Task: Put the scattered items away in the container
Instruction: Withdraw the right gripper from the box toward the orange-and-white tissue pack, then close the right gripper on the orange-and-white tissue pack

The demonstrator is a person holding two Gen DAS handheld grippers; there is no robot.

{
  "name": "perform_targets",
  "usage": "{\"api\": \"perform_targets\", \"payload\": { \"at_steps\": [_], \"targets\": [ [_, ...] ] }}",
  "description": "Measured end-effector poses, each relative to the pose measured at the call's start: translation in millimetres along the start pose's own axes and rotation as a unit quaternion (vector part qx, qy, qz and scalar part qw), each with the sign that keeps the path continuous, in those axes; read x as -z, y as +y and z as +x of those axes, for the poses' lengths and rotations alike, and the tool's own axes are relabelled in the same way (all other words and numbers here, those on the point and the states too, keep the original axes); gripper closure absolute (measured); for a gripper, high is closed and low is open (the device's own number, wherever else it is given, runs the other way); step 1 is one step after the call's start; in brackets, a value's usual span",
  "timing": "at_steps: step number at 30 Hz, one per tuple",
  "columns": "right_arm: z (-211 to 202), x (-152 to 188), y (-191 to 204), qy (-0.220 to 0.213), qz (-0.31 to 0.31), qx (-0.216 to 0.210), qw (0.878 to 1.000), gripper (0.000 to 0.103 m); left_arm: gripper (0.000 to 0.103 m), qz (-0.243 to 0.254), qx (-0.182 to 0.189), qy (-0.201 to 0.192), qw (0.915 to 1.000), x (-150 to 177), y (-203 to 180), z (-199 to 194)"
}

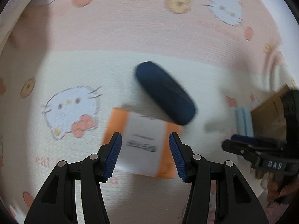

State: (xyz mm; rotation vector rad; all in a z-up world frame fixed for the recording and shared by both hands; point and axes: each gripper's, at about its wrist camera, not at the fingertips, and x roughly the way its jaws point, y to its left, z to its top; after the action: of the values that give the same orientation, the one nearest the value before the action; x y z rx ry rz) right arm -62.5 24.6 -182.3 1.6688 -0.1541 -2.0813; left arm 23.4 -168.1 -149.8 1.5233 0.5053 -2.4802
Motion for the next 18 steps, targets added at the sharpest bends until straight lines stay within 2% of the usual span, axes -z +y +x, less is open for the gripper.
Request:
{"api": "perform_targets", "payload": {
  "at_steps": [3,6,10,12,18],
  "targets": [
    [11.0,5.2,5.1,-0.005,0.003,-0.021,1.000,0.055,0.046,-0.032,0.005,0.002,0.9995,-0.9,18.6,6.0],
    [22.0,10.5,8.2,-0.002,0.016,-0.060,0.998,0.055,0.046,-0.060,0.020,-0.003,0.9980,2.9,34.0,6.1],
    [27.1,11.9,13.1,-0.012,0.023,-0.083,0.996,0.055,0.046,-0.063,0.000,0.005,0.9980,4.1,38.8,14.5],
    [26.4,13.5,13.3,-0.019,0.026,-0.092,0.995,0.055,0.048,-0.066,0.007,0.010,0.9977,5.4,39.6,19.6],
    [34.7,14.5,13.3,-0.029,0.052,-0.154,0.986,0.055,0.067,-0.082,0.062,0.011,0.9946,11.1,41.8,23.9]
  ]
}}
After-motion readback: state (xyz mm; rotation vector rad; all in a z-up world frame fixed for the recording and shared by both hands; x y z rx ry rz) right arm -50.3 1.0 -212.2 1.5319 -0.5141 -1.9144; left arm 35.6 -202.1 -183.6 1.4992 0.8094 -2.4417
